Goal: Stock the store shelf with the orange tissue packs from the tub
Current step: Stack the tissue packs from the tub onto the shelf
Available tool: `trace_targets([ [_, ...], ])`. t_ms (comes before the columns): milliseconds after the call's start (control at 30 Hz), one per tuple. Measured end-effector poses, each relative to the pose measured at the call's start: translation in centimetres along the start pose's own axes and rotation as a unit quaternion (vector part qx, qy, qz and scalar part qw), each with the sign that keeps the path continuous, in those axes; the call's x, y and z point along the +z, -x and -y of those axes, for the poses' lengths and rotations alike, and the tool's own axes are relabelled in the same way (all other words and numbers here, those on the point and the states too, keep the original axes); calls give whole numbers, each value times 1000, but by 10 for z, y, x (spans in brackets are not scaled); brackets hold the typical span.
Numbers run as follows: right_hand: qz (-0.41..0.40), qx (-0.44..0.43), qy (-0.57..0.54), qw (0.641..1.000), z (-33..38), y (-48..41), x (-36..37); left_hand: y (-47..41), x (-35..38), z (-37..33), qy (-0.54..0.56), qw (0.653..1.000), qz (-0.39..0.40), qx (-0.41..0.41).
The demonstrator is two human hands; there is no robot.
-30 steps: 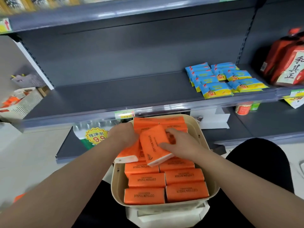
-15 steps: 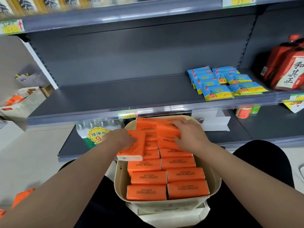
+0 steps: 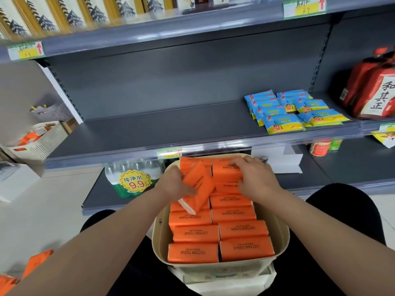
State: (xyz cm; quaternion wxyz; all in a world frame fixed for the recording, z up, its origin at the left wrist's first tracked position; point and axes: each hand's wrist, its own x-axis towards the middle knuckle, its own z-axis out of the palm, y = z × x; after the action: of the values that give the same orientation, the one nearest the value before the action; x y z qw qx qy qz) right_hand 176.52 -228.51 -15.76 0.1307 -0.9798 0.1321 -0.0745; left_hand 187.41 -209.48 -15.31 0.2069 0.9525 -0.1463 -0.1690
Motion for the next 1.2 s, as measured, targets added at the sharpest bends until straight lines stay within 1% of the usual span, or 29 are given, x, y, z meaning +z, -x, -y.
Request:
trace_targets([
  [67, -8, 10, 2, 1000, -2, 1, -3, 1, 0, -4, 11, 998, -55, 42],
  [133, -2, 16, 0, 1000, -3, 1, -5, 1, -1, -8, 1, 994, -78, 77],
  [200, 15, 21, -4, 1000, -4, 1, -6, -1, -2, -11, -4, 993, -75, 89],
  [300, 38, 26, -7, 999, -6, 1, -6, -2, -2, -12, -21, 995, -43, 86],
  [400, 44, 29, -10, 999, -9, 1, -5, -4, -2, -11, -54, 995, -23, 81],
  [467, 44, 31, -11, 998, -10, 1, -5, -4, -3, -13, -80, 993, -26, 87],
  [500, 41, 35, -15, 998, -10, 0, -5, -5, -4, -14, -53, 996, -21, 70],
  [533, 35, 39, -20, 998, -9, 0, -6, -4, -6, -17, 2, 999, -5, 41],
  [567, 30, 45, -27, 998, -8, 0, -6, -3, -7, -18, 47, 999, 24, 1],
  [600, 26, 50, -34, 998, -7, 0, -6, -1, -8, -18, 41, 997, 53, -29],
  [633, 27, 56, -39, 997, -6, 0, -7, -1, -9, -18, -42, 997, 64, -25],
  [667, 28, 61, -39, 997, -5, 0, -7, -2, -8, -16, -140, 989, 43, -5],
  [700, 27, 65, -35, 997, -5, 0, -7, -6, -6, -13, -211, 977, -5, 39],
  [733, 22, 67, -27, 997, -4, 0, -7, -10, -5, -10, -230, 968, -39, 95],
  [767, 16, 68, -19, 997, -3, 0, -7, -14, -4, -7, -218, 964, -38, 150],
  [800, 9, 69, -12, 997, -3, 0, -7, -17, -3, -6, -212, 956, -11, 202],
  [833, 4, 69, -8, 998, -2, 0, -7, -20, -3, -6, -223, 946, 31, 235],
  [867, 2, 68, -4, 998, -2, 1, -7, -21, -1, -6, -250, 935, 66, 244],
  [900, 0, 66, -2, 998, -1, 1, -7, -20, 2, -7, -286, 927, 84, 228],
  [933, -1, 64, 0, 998, -1, 1, -7, -20, 4, -8, -323, 922, 82, 196],
  [1000, -5, 59, 1, 998, 0, 1, -6, -18, 1, -12, -375, 920, 50, 104],
  [1033, -7, 58, 1, 998, 1, 2, -6, -17, 0, -13, -377, 922, 39, 83],
  [1067, -10, 56, 2, 998, 2, 2, -6, -17, 0, -12, -358, 929, 36, 91],
  [1100, -14, 54, 3, 998, 2, 3, -5, -19, 0, -11, -324, 937, 49, 123],
  [1167, -20, 52, 6, 998, 3, 3, -5, -18, -4, -9, -257, 937, 132, 195],
  [1200, -19, 52, 7, 998, 3, 4, -5, -17, -6, -7, -240, 932, 180, 205],
])
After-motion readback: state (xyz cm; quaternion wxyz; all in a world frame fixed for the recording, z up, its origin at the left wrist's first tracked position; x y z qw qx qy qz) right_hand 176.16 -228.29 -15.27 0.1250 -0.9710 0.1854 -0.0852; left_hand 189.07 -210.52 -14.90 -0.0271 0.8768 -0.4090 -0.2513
